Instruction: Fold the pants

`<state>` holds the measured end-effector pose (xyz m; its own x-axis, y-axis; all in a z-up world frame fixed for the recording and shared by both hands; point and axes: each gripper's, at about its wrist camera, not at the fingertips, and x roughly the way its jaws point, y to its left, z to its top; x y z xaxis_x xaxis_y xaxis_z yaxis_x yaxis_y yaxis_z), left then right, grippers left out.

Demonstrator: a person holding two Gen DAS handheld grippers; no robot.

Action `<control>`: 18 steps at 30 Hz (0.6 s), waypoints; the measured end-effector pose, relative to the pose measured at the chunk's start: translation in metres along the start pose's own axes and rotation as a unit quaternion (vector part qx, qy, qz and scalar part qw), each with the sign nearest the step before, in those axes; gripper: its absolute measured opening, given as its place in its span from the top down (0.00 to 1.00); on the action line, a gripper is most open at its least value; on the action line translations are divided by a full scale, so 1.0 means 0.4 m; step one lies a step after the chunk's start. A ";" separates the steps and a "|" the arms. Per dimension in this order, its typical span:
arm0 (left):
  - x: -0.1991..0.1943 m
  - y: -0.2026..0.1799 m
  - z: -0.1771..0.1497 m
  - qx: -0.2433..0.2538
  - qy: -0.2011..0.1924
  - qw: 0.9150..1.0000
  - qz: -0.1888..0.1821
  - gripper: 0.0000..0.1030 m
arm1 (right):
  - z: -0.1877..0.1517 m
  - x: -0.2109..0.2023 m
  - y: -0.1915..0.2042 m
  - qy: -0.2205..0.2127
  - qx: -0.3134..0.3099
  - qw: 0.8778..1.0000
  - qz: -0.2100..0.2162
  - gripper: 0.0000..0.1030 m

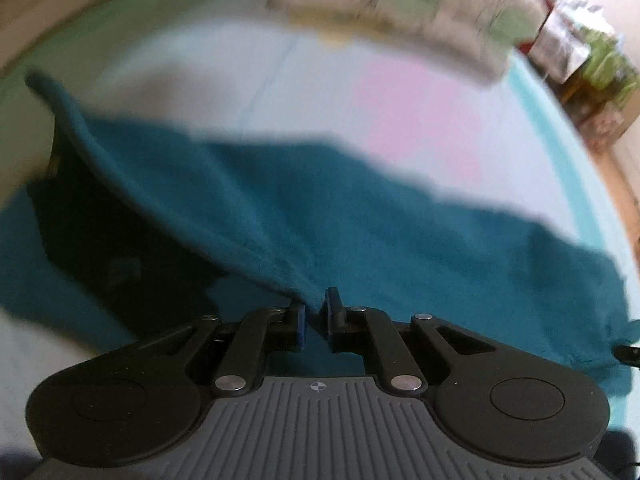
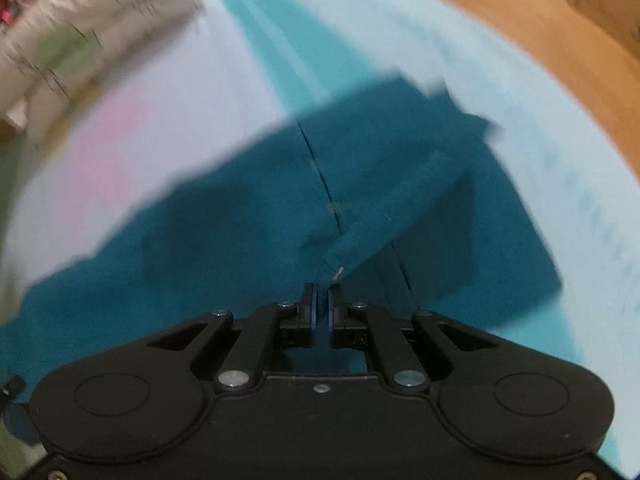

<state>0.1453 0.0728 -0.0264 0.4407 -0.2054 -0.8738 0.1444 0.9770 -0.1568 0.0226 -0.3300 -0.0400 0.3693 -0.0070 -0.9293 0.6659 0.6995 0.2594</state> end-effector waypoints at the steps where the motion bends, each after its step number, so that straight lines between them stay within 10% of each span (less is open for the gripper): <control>1: 0.020 0.005 -0.017 -0.004 0.011 1.000 0.005 0.91 | -0.004 0.012 -0.004 0.012 0.002 1.000 0.001 0.91; 6: 0.107 0.008 -0.044 0.014 0.048 0.998 0.024 0.91 | 0.014 0.020 -0.026 0.031 0.007 0.999 0.018 0.78; 12: 0.122 0.020 -0.044 0.022 0.044 0.998 0.024 0.90 | 0.068 -0.067 -0.153 -0.044 0.071 0.996 0.022 0.58; 18: 0.123 0.051 -0.038 -0.003 0.046 0.999 0.007 0.90 | 0.170 -0.056 -0.238 -0.089 0.074 0.993 0.007 0.58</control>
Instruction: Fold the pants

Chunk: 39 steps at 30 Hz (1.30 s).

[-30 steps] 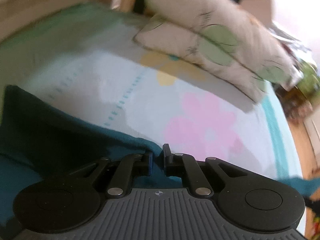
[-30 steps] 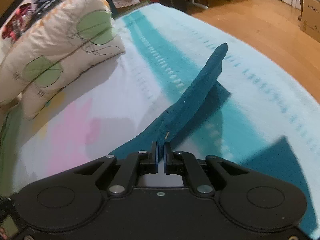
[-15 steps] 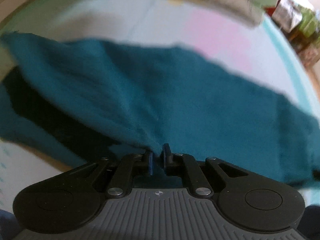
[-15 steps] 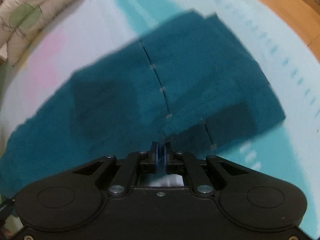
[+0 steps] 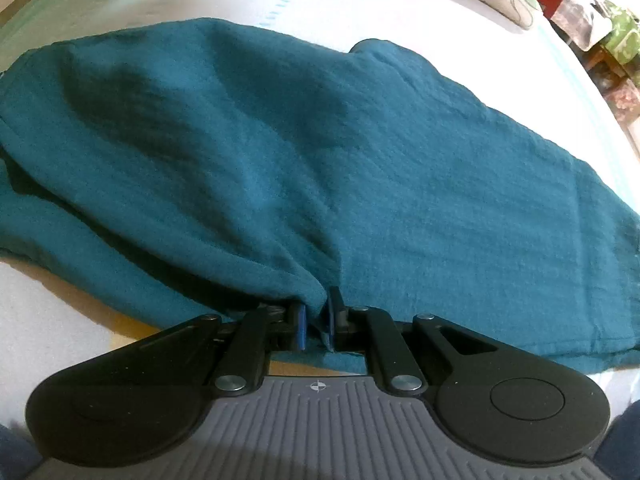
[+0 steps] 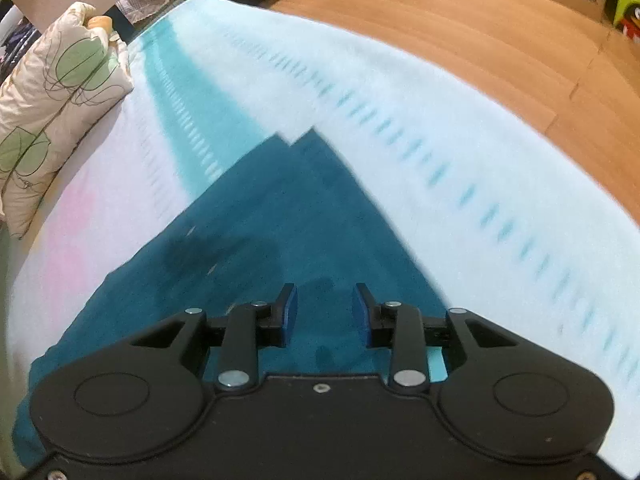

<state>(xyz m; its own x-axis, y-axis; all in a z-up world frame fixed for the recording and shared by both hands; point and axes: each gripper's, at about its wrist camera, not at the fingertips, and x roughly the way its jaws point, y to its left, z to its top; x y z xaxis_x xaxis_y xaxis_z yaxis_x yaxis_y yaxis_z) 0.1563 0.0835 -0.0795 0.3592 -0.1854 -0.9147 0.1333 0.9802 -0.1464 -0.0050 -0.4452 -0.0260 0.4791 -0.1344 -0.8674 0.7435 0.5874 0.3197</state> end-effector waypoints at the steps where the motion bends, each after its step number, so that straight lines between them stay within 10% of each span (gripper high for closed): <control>1: -0.005 0.000 -0.009 0.003 -0.001 1.000 0.001 0.90 | 0.013 0.010 -0.001 -0.003 -0.005 1.000 -0.003 0.58; 14: -0.002 -0.039 -0.036 0.019 -0.001 1.000 0.022 0.90 | -0.030 0.115 -0.052 0.042 -0.028 0.999 0.015 0.54; 15: -0.002 -0.038 -0.035 0.018 -0.001 1.000 0.020 0.91 | -0.031 0.112 -0.052 0.041 -0.033 0.999 0.015 0.60; 16: -0.004 -0.036 -0.033 0.017 -0.001 1.000 0.017 0.91 | -0.028 0.112 -0.047 0.044 -0.040 0.998 0.018 0.88; 27: -0.051 -0.066 -0.082 0.031 -0.004 0.999 -0.019 0.92 | -0.019 0.017 -0.034 0.005 -0.084 0.995 -0.044 0.90; 31: -0.020 -0.062 -0.105 0.026 0.000 1.000 -0.010 0.90 | -0.021 0.091 -0.065 0.051 -0.058 0.996 -0.043 0.79; 39: -0.063 -0.076 -0.102 0.047 0.000 0.999 -0.004 0.87 | -0.004 0.019 -0.047 -0.014 -0.027 0.998 -0.058 0.55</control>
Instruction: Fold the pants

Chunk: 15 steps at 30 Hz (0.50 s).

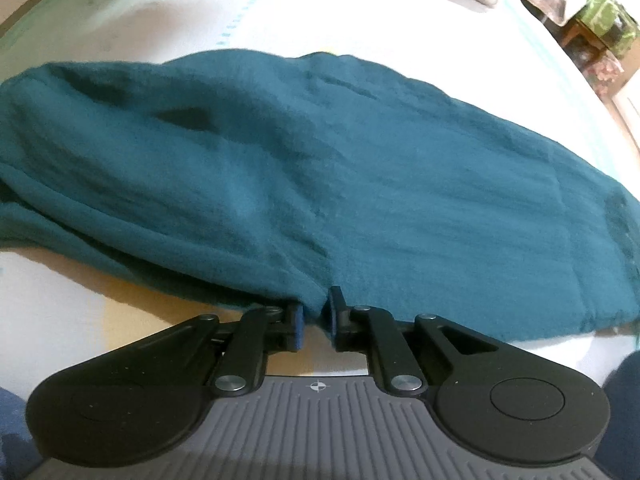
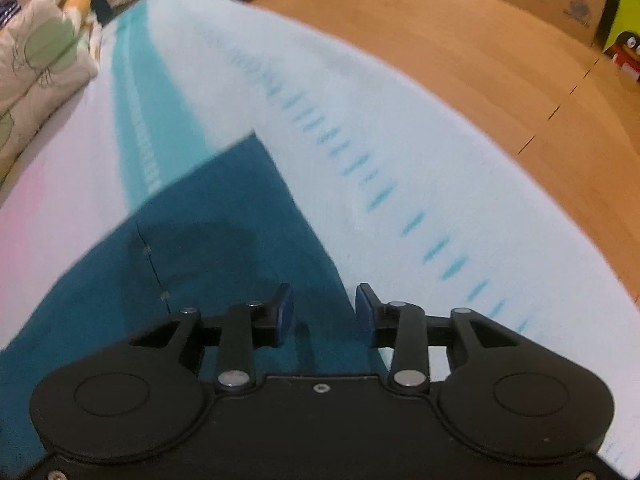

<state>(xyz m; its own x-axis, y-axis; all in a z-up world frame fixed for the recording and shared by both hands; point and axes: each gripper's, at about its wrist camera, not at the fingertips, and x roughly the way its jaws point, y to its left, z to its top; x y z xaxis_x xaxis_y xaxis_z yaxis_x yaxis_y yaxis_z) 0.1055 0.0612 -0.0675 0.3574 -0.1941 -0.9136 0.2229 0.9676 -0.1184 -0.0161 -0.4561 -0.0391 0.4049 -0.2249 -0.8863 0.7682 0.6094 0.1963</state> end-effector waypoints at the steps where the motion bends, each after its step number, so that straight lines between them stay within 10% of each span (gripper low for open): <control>1: -0.006 -0.004 -0.003 0.006 0.000 1.000 0.003 0.85 | 0.005 -0.013 0.012 -0.010 -0.004 1.000 -0.008 0.55; 15: -0.067 -0.003 -0.005 0.038 -0.010 0.999 -0.004 0.85 | -0.118 -0.123 0.416 -0.021 -0.182 0.972 0.151 0.54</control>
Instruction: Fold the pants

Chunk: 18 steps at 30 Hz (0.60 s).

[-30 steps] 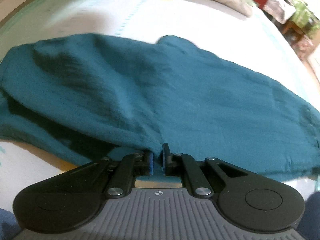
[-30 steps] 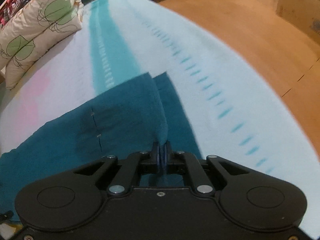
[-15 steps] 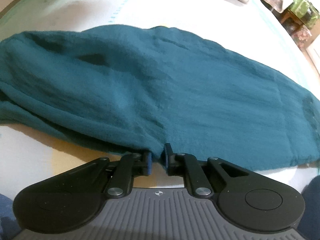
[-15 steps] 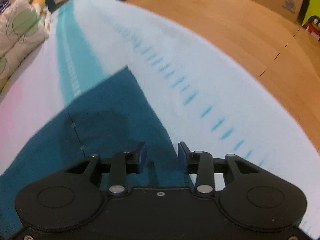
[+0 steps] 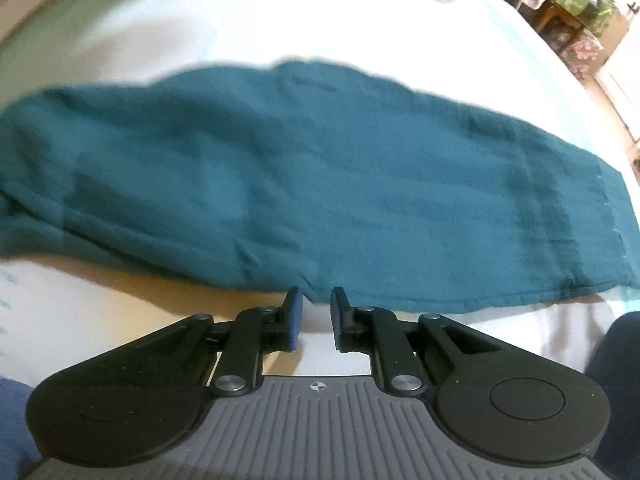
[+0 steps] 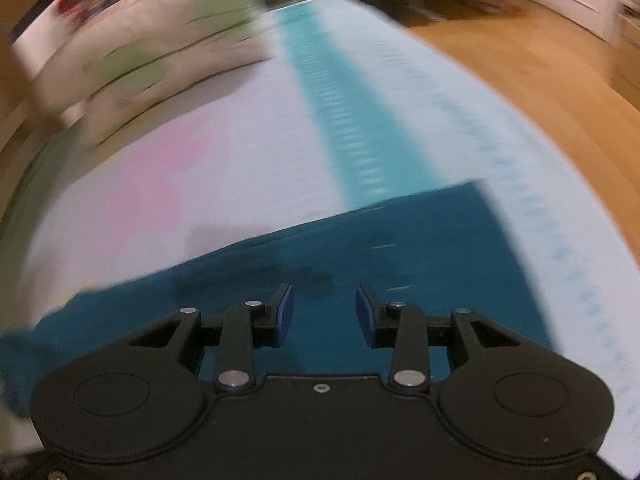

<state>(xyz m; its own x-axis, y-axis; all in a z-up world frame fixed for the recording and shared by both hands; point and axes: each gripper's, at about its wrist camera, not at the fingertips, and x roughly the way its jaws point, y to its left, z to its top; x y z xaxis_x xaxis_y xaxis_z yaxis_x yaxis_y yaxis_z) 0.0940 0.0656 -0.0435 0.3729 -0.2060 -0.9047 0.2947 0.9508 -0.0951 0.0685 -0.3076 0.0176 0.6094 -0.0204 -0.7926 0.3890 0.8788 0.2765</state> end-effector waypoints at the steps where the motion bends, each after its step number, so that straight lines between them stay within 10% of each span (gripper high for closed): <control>1: -0.019 0.015 0.008 0.002 -0.007 1.000 0.002 0.85 | -0.008 0.005 0.041 0.006 -0.015 1.000 0.016 0.54; 9: -0.130 0.315 0.076 -0.071 -0.044 0.994 0.073 0.85 | -0.090 0.090 0.396 0.047 -0.130 0.980 0.140 0.54; 18: -0.043 0.669 0.113 -0.193 0.001 0.972 0.134 0.85 | -0.185 0.188 0.717 0.096 -0.214 0.945 0.227 0.54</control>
<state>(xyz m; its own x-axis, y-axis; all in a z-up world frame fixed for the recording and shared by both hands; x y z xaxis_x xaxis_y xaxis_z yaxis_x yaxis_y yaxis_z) 0.2064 0.3132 -0.0348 0.3882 0.0605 -0.9196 -0.1640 0.9864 -0.0043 0.1745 -0.0219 -0.0028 0.4946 0.4564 -0.7397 -0.2232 0.8892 0.3994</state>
